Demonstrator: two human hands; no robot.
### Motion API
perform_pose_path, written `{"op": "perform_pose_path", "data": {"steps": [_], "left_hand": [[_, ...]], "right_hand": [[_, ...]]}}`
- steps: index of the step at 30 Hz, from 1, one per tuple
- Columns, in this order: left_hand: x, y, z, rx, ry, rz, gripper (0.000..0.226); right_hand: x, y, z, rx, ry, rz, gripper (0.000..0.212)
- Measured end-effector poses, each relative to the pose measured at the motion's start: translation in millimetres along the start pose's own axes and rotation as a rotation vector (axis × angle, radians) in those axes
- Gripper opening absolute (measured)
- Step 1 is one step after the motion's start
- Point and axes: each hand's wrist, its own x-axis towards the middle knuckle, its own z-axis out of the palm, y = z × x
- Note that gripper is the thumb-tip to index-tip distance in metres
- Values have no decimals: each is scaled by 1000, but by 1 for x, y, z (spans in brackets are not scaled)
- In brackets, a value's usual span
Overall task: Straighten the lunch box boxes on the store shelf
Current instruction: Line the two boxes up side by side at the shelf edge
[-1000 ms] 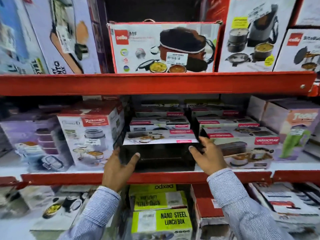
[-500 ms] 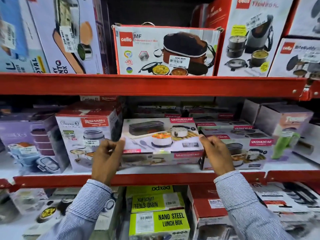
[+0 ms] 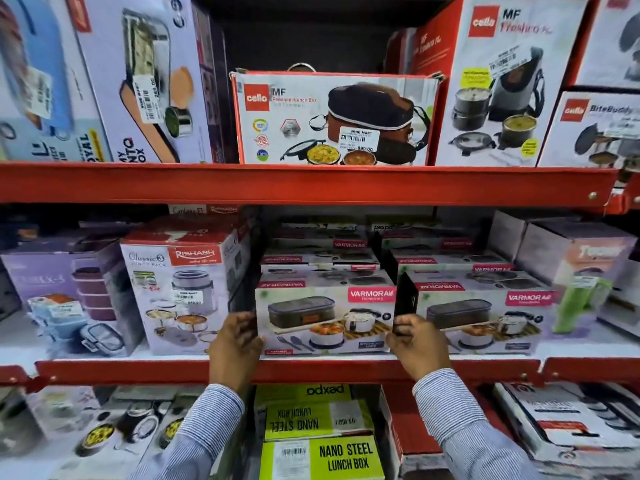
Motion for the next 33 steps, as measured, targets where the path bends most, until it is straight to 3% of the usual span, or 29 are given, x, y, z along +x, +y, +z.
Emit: {"op": "perform_pose_path", "data": {"steps": [5,12,22,33], "left_hand": [[3,-8,2,-7,23,3,40],[2,-4,2,-3,26,37,55],[-2,-10,-4,65,58,103,48],[-6,-13,-8,55,41,106,49]], "right_hand": [[-2,6,1,-17,7,-5,30],[-5,7,6,-5,6,-62,44],[-18,9,3,6,26,-102,30],[-22,15,5,30,61,-101,36]]}}
